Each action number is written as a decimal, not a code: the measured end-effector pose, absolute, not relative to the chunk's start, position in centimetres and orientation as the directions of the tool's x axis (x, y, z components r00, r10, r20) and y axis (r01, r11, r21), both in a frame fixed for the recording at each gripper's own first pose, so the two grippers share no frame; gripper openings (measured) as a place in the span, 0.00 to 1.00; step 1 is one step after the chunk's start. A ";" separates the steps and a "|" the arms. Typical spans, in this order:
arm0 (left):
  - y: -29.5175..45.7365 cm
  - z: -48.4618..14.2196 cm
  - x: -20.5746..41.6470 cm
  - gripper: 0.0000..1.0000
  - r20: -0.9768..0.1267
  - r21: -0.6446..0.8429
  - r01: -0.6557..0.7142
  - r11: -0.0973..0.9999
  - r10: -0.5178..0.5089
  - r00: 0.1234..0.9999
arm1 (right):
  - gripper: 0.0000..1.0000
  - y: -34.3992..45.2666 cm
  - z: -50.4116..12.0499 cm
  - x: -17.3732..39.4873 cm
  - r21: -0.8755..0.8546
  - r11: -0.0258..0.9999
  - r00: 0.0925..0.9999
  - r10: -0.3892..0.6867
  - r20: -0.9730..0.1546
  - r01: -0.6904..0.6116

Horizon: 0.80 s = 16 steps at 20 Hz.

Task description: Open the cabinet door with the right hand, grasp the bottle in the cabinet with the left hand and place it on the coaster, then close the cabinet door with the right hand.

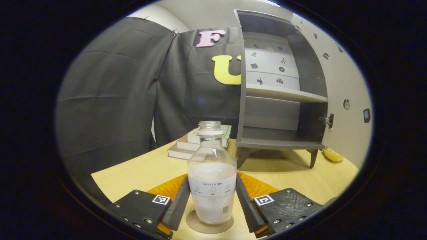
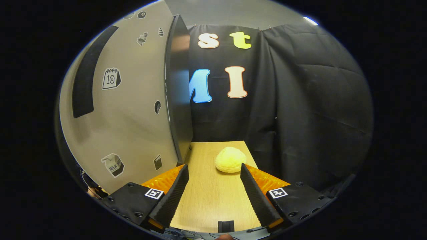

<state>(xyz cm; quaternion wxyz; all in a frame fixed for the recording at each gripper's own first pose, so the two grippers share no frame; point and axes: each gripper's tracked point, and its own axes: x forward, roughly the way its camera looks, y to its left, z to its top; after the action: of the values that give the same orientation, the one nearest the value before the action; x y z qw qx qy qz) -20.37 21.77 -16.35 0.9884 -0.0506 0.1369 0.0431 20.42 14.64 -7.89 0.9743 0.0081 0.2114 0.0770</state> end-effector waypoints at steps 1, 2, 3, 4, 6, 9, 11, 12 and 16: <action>21.8 -16.4 -20.4 0.72 -0.277 -0.083 -0.105 0.991 0.078 0.958 | 0.98 14.6 -7.9 20.5 0.044 0.988 0.899 0.152 -0.411 -0.147; 21.8 -16.7 -20.5 0.75 -0.280 -0.086 -0.109 0.990 0.081 0.957 | 0.98 14.5 -7.8 20.6 0.040 0.988 0.899 0.151 -0.411 -0.147; 21.7 -17.0 -20.6 0.75 -0.284 -0.090 -0.112 0.990 0.082 0.955 | 0.93 14.6 -7.9 20.6 0.039 0.988 0.899 0.150 -0.412 -0.148; 21.8 -17.4 -20.7 0.76 -0.290 -0.090 -0.117 0.989 0.086 0.953 | 0.98 14.6 -7.9 20.7 0.038 0.988 0.898 0.151 -0.414 -0.149; 21.9 -17.2 -20.9 0.76 -0.282 -0.084 -0.123 0.989 0.095 0.955 | 0.98 14.8 -8.1 20.8 0.039 0.987 0.895 0.156 -0.419 -0.154; 22.0 -17.5 -20.8 0.76 -0.290 -0.074 -0.120 0.990 0.094 0.952 | 0.98 15.3 -8.3 20.9 0.038 0.985 0.891 0.169 -0.422 -0.168; 22.0 -17.8 -21.4 0.76 -0.297 -0.066 -0.113 0.991 0.088 0.951 | 0.98 15.5 -8.4 20.9 0.039 0.984 0.890 0.176 -0.420 -0.176; 22.0 -17.7 -21.5 0.76 -0.301 -0.063 -0.111 0.992 0.087 0.950 | 0.98 15.6 -8.4 20.9 0.040 0.983 0.889 0.180 -0.421 -0.179; 22.4 -17.9 -21.8 0.76 -0.315 -0.038 -0.120 0.992 0.102 0.943 | 0.98 16.0 -8.4 21.1 0.048 0.980 0.887 0.194 -0.418 -0.192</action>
<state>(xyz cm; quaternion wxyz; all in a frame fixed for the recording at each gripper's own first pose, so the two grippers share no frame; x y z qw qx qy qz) -21.79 22.38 -17.88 0.9854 -0.0284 0.1584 0.0563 21.07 15.96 -8.40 0.9715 0.0024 0.2154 0.0993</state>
